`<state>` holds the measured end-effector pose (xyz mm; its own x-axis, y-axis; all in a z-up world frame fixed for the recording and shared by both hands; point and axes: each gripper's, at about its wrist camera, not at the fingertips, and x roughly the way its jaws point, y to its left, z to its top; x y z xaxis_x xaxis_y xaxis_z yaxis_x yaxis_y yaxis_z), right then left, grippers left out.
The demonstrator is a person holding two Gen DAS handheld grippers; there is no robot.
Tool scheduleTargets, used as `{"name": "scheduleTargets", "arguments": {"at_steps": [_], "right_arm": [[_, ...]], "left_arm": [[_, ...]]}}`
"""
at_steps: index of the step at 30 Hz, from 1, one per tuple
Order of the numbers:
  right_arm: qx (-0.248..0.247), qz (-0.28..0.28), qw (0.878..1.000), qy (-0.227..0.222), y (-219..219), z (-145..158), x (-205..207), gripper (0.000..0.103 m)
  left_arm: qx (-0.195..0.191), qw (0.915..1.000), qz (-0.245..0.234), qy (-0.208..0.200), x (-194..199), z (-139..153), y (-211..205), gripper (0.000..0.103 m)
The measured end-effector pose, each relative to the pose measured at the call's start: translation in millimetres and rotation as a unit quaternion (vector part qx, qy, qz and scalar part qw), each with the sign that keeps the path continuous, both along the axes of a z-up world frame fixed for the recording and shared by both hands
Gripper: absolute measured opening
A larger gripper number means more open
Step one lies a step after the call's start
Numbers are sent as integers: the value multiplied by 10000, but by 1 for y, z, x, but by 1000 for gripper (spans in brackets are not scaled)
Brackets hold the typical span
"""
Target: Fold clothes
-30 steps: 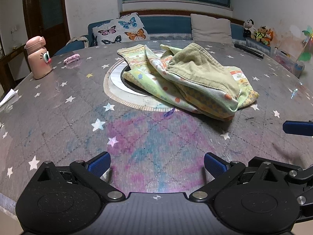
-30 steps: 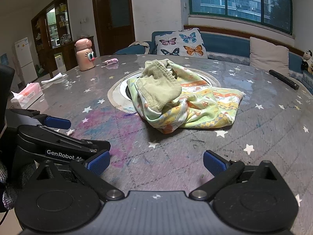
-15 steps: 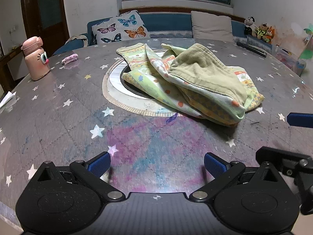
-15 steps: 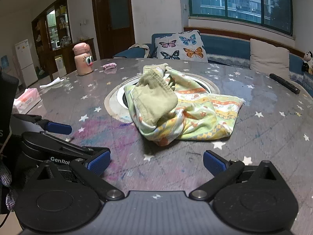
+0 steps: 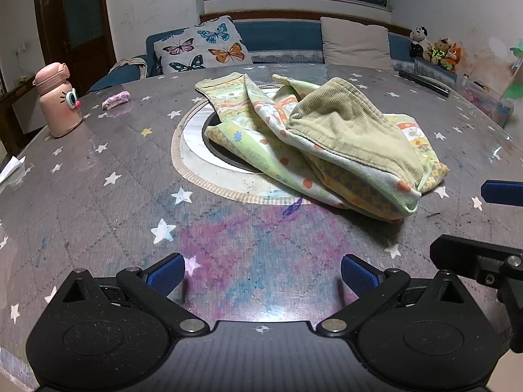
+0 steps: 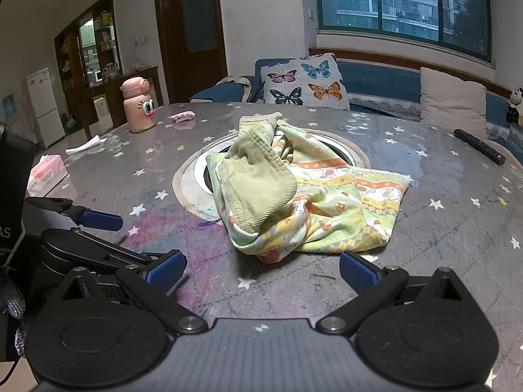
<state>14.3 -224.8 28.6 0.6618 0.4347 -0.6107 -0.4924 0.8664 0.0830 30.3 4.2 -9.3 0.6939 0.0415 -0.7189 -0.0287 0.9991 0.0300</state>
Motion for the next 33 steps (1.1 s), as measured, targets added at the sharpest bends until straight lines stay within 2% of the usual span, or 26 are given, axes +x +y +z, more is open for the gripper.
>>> {"name": "scheduleTargets", "arguments": {"at_steps": [12, 33], "right_arm": [[23, 35, 10000, -36, 2, 4, 2, 102], [74, 135, 9997, -202, 14, 18, 33, 102]], "left_arm": [[18, 10000, 42, -24, 3, 3, 3, 103], [107, 9998, 159, -70, 28, 11, 18, 103]]}}
